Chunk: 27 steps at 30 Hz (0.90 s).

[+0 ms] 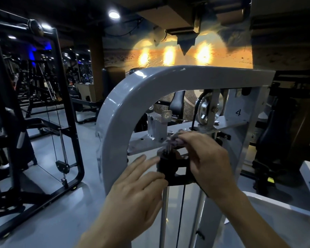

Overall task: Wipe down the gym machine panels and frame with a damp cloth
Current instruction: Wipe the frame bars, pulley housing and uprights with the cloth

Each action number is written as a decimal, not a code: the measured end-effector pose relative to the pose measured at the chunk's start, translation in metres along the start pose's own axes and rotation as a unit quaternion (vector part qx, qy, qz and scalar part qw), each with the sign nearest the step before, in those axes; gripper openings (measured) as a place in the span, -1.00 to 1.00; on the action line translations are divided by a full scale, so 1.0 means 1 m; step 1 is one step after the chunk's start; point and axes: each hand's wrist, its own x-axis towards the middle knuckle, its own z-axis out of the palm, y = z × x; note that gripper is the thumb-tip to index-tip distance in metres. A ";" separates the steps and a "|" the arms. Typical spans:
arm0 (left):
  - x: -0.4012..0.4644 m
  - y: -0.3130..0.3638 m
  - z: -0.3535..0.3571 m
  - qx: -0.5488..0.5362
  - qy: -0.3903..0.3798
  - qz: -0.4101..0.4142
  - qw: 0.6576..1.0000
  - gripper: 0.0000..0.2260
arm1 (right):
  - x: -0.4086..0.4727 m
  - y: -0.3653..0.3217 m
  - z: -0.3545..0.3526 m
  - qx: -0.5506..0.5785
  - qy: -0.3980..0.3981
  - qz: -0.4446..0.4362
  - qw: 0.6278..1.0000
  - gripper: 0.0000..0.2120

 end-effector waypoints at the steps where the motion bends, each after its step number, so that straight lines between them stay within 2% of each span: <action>1: -0.007 -0.001 0.001 -0.004 0.002 0.003 1.000 -0.82 | -0.002 -0.002 0.000 -0.005 0.009 0.001 1.000 -0.60; 7: -0.019 -0.002 0.006 0.061 -0.055 -0.003 0.997 -0.84 | 0.005 -0.060 0.035 0.003 0.008 -0.114 0.993 -0.74; 13: -0.018 0.001 0.004 0.093 -0.083 -0.019 0.992 -0.85 | 0.028 -0.070 0.025 0.073 -0.105 -0.098 0.987 -0.72; 17: -0.018 0.002 0.003 0.096 -0.084 -0.018 0.992 -0.89 | 0.018 -0.055 -0.001 0.073 -0.078 -0.072 0.992 -0.72; 22: -0.016 0.005 0.004 0.117 -0.091 -0.034 0.988 -0.89 | 0.042 -0.080 0.022 0.045 -0.138 -0.062 0.987 -0.70; 27: -0.018 0.004 0.005 0.117 -0.083 -0.026 0.989 -0.88 | 0.012 -0.070 0.009 0.112 -0.091 -0.054 0.988 -0.65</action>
